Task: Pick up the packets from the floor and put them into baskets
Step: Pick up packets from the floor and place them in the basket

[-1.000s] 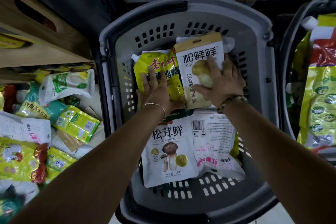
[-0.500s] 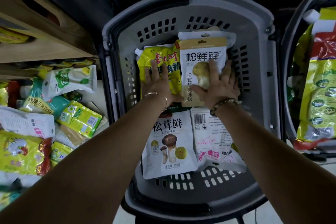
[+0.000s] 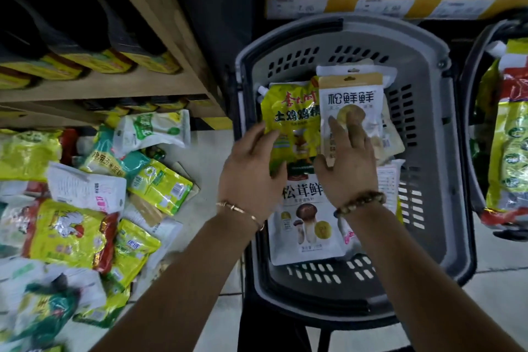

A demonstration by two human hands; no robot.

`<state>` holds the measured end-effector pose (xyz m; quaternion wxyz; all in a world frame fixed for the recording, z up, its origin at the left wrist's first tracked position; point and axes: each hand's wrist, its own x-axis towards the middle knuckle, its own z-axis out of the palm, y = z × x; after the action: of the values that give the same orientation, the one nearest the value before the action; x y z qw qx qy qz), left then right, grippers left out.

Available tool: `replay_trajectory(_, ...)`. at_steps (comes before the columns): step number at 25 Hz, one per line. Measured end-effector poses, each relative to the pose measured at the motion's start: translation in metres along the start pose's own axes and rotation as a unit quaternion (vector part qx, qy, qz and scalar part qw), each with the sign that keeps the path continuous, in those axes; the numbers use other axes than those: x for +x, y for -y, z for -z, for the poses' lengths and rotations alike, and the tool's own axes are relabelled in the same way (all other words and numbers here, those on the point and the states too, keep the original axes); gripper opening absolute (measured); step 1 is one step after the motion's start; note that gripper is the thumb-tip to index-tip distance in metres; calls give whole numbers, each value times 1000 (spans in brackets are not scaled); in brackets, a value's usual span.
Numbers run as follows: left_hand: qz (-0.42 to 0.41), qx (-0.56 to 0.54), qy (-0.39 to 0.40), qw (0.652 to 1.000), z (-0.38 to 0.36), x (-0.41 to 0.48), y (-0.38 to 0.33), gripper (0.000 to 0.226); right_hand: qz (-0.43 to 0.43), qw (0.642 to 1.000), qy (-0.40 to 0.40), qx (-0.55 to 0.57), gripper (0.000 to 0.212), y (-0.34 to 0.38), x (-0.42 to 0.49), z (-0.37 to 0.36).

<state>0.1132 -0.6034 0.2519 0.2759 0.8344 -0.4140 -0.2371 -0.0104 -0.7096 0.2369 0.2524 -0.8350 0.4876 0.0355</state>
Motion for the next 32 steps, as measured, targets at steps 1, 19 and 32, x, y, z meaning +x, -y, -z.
replay_trajectory(1, 15, -17, -13, 1000, 12, -9, 10, 50, 20, 1000, -2, 21, 68, 19, -7, 0)
replay_trajectory(19, 313, -31, -49, 948, 62, -166, 347, 52, 34, 985, 147, 79, 42, 218, -80, -259)
replay_trajectory(32, 360, -194, -172, 896, -68, -142, 469, 28, 14, 980, 148, -129, 89, 166, 20, -472)
